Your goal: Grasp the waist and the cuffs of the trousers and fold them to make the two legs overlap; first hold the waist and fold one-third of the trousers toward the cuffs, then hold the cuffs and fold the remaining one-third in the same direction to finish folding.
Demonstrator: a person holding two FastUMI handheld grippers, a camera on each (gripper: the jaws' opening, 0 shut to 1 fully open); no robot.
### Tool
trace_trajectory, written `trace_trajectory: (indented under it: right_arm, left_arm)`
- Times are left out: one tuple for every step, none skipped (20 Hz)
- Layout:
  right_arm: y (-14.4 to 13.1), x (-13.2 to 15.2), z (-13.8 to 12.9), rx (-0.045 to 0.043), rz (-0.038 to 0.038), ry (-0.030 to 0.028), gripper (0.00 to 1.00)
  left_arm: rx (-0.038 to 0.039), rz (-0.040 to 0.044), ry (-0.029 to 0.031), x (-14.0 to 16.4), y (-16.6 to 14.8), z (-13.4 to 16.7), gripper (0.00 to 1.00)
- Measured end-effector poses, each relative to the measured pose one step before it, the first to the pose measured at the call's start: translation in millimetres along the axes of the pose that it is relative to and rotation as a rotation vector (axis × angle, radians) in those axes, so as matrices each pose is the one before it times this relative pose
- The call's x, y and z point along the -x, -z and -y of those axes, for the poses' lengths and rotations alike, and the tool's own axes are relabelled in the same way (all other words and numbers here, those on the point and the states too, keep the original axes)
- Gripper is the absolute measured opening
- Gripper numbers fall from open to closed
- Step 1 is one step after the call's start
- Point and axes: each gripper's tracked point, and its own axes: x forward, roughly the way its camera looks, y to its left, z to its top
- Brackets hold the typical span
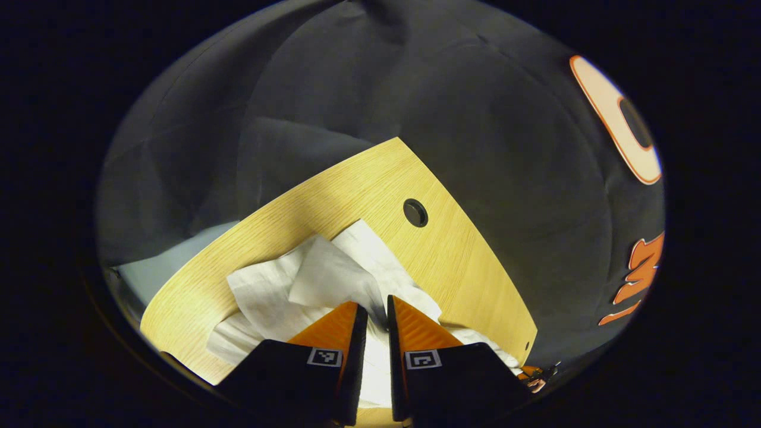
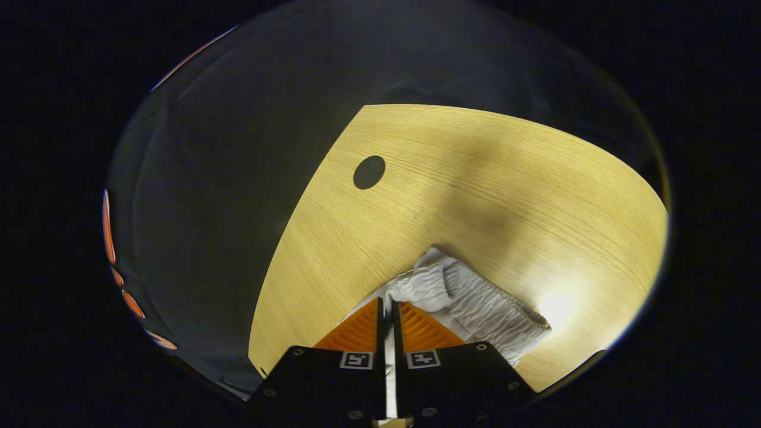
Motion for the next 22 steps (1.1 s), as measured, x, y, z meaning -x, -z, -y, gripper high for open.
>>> trace_trajectory:
  right_arm:
    - [-4.38,4.02,-3.96,0.01534,0.01574,-0.02008,0.13]
    - [-2.55,5.4,-0.73,0.01363,0.01802,-0.00486,0.27]
    - [-4.02,6.29,0.29,0.01801,0.01348,-0.00334,0.34]
    - [-6.02,8.65,3.25,0.02334,0.01487,0.00759,0.44]
    - [-2.71,8.84,5.47,0.03032,0.00922,0.01296,0.48]
    - [-0.41,8.81,5.85,0.03204,0.00823,0.017,0.58]
    - [0.51,8.42,8.76,0.03728,-0.00063,0.0216,0.62]
    - [3.17,8.37,5.08,0.03736,0.0025,0.01693,0.73]
    - [3.98,5.92,6.58,0.04434,-0.00463,0.02214,0.78]
    - [6.96,3.1,6.9,0.04392,-0.00015,0.01931,0.75]
    - [6.33,4.92,6.96,0.03776,-0.00639,0.02543,0.88]
    - [7.0,2.78,3.59,0.02372,-0.00735,0.01784,0.93]
    - [6.83,1.68,2.18,0.00829,-0.01244,0.0137,0.94]
    - [6.79,1.74,1.42,0.00488,-0.01149,0.00829,0.96]
    - [6.41,1.05,3.45,0.00327,-0.01521,0.01336,0.97]
    - [7.25,0.08,3.73,0.00456,-0.01332,0.01414,0.97]
    - [7.15,-2.84,2.47,0.00314,-0.01913,0.01189,0.98]
    - [7.31,-2.34,2.52,0.00126,-0.01554,0.01101,0.98]
    - [5.64,-3.29,1.22,0.00071,-0.01799,0.00514,0.98]
    - [4.78,-1.59,1.03,0.00077,-0.01862,0.00846,0.98]
    - [3.95,-3.37,1.03,0.00523,-0.01423,0.00696,0.98]
    - [2.78,-2.79,2.9,0.0056,-0.01464,0.01446,0.98]
  left_arm:
    - [-0.01418,0.0257,0.01423,1.79,-5.03,6.1,0.25]
    - [-0.01417,0.03682,0.01261,1.92,-7.93,8.67,0.43]
    - [-0.02037,0.03697,-0.00591,6.28,-9.66,3.12,0.6]
    - [-0.01472,0.01451,-0.0118,2.92,-2.5,0.96,0.77]
    - [-0.01422,-0.0047,-0.0158,4.38,2.37,-1.03,0.94]
    - [-0.01013,-0.01497,-0.01605,5.91,4.21,-1.12,0.89]
    - [-0.01173,-0.00951,-0.01481,7.97,1.88,0.88,0.99]
    - [-0.02827,0.00626,-0.00289,3.9,-1.36,3.48,1.0]
    - [-0.04294,0.00948,-0.00252,7.34,-1.07,3.59,0.99]
    - [-0.05119,0.01142,-0.00788,5.95,0.51,5.07,1.0]
    - [-0.04922,0.01082,-0.0009,7.43,-1.56,6.0,1.0]
    - [-0.04529,0.01175,0.00317,9.1,1.43,7.01,1.0]
    - [-0.0418,0.01242,0.00081,8.61,-1.35,7.86,0.99]
    - [-0.0424,0.01253,-0.00257,8.0,-1.06,7.01,1.0]
    - [-0.04248,0.00668,-0.00007,8.89,-0.54,6.85,1.0]
    - [-0.03996,0.00212,0.00263,9.85,0.9,7.54,0.99]
    - [-0.03767,0.0037,0.00484,8.24,-1.79,8.17,0.99]
    - [-0.03652,0.0048,-0.0069,4.58,0.11,3.84,0.99]
    - [-0.03788,0.00764,-0.01226,5.55,-0.1,2.8,0.99]
    - [-0.03832,0.01962,-0.01784,7.42,-2.4,2.17,0.99]
    - [-0.03916,0.01694,-0.01851,8.49,-3.53,1.46,0.99]
    - [-0.03381,0.01767,-0.01861,6.54,-2.6,1.67,0.99]
